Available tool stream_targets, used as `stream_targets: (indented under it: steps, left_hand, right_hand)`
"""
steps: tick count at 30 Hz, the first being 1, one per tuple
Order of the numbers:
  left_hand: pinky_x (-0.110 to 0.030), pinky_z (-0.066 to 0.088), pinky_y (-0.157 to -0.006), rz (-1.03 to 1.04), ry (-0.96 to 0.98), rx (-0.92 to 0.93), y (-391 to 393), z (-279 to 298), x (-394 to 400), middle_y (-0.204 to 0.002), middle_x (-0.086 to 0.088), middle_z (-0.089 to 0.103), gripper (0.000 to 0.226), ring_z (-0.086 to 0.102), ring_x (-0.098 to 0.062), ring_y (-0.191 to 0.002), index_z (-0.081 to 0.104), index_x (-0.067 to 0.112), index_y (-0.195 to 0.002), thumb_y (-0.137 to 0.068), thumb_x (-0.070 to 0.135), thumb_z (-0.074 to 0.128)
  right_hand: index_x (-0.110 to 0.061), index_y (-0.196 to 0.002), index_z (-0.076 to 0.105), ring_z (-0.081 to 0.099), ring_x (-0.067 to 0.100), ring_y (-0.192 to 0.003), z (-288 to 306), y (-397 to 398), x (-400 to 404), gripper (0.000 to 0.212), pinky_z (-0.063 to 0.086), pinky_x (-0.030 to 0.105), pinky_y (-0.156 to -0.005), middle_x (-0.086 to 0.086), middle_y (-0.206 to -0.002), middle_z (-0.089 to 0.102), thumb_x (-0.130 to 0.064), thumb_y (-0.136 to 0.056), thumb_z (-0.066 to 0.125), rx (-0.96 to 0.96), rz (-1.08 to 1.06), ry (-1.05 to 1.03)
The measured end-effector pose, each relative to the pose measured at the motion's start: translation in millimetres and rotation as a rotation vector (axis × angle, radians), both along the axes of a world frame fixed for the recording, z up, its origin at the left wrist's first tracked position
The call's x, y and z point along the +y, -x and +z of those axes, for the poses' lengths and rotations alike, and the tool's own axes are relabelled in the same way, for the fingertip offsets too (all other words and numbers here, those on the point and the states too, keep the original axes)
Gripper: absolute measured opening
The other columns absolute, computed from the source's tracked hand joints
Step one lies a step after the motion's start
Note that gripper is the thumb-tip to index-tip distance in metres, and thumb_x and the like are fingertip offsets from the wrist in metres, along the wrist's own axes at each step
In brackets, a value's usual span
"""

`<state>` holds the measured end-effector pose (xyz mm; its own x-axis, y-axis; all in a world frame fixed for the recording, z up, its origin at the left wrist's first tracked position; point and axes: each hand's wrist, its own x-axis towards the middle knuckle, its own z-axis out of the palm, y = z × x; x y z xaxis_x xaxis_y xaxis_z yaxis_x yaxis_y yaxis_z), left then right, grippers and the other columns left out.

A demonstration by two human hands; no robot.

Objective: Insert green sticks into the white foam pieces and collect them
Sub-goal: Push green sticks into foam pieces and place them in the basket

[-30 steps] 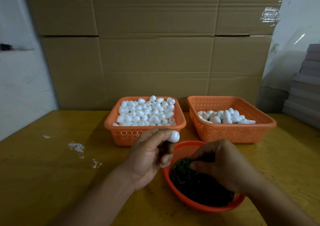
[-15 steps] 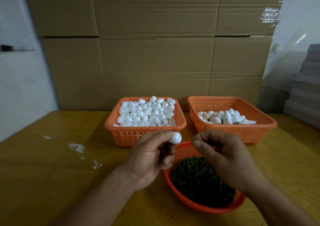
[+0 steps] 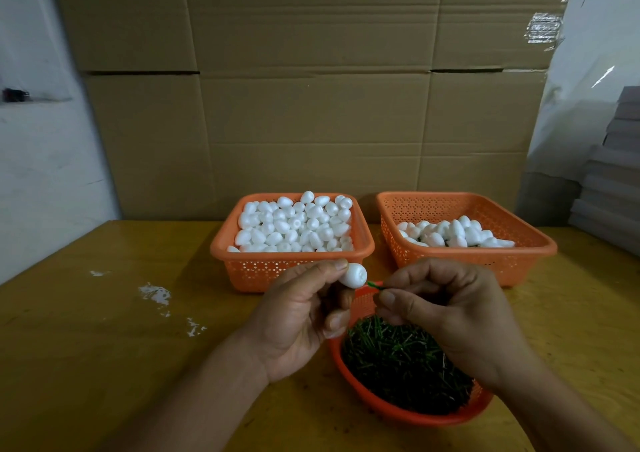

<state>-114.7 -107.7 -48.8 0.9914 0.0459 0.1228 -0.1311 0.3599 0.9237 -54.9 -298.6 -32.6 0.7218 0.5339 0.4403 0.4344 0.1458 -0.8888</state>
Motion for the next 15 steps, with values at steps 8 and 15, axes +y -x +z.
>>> stream_targets:
  steps: [8, 15]
  left_hand:
    - [-0.021, 0.035, -0.043, -0.009, -0.029, -0.007, 3.0, -0.2, -1.2, -0.069, -0.007, 0.054, 0.019, 0.045, -0.011, -0.045, 0.073, 0.013, -0.086, -0.087, 0.030, 0.066]
    - [-0.022, 0.032, -0.042, -0.008, -0.044, -0.002, 2.3, -1.0, -1.7, -0.066, -0.006, 0.054, 0.019, 0.044, -0.011, -0.043, 0.073, 0.010, -0.083, -0.084, 0.028, 0.067]
  right_hand:
    - [-0.012, -0.084, 0.077, 0.074, 0.023, -0.068, -3.3, -0.3, 2.0, 0.012, 0.059, 0.024, -0.064, 0.012, -0.076, 0.077, -0.020, -0.075, 0.075, -0.034, -0.001, -0.005]
    - [-0.015, -0.087, 0.076, 0.076, 0.023, -0.072, -5.3, -0.5, 2.4, 0.017, 0.063, 0.029, -0.066, 0.009, -0.076, 0.078, -0.024, -0.073, 0.076, -0.007, -0.023, 0.029]
